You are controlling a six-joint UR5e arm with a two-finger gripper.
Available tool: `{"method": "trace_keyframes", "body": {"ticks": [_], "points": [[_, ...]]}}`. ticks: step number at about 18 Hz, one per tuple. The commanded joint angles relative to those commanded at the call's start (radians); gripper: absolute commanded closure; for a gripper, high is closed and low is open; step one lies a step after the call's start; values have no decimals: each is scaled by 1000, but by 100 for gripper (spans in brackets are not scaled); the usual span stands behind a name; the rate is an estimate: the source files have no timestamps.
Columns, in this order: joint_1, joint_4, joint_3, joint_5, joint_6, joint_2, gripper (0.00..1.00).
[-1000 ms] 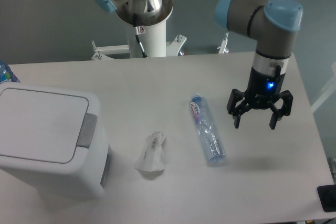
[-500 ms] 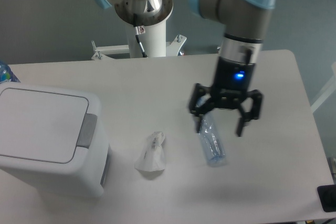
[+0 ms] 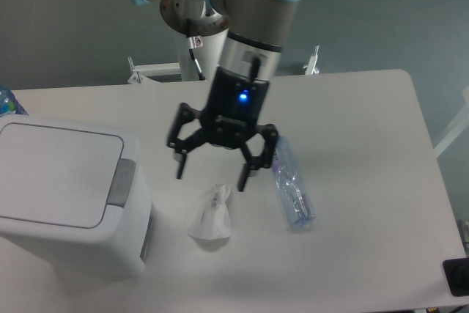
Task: Open the trash can
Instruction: 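Move the open gripper over to the lid of the white trash can, then push the gripper finger down on the trash can lid edge to flip it open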
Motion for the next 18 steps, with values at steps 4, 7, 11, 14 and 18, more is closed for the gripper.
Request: {"method": "trace_keyframes", "body": {"ticks": [4,7,11,14,18], "points": [[-41,0,-8,5,-3,-6,0],[-57,0,-28,9,2,-6,0],[-58,3,-38,11,6,-15,0],[-69,5,-38,12,6,-29,0],[-80,6,-37,15,6,-38,0]]}}
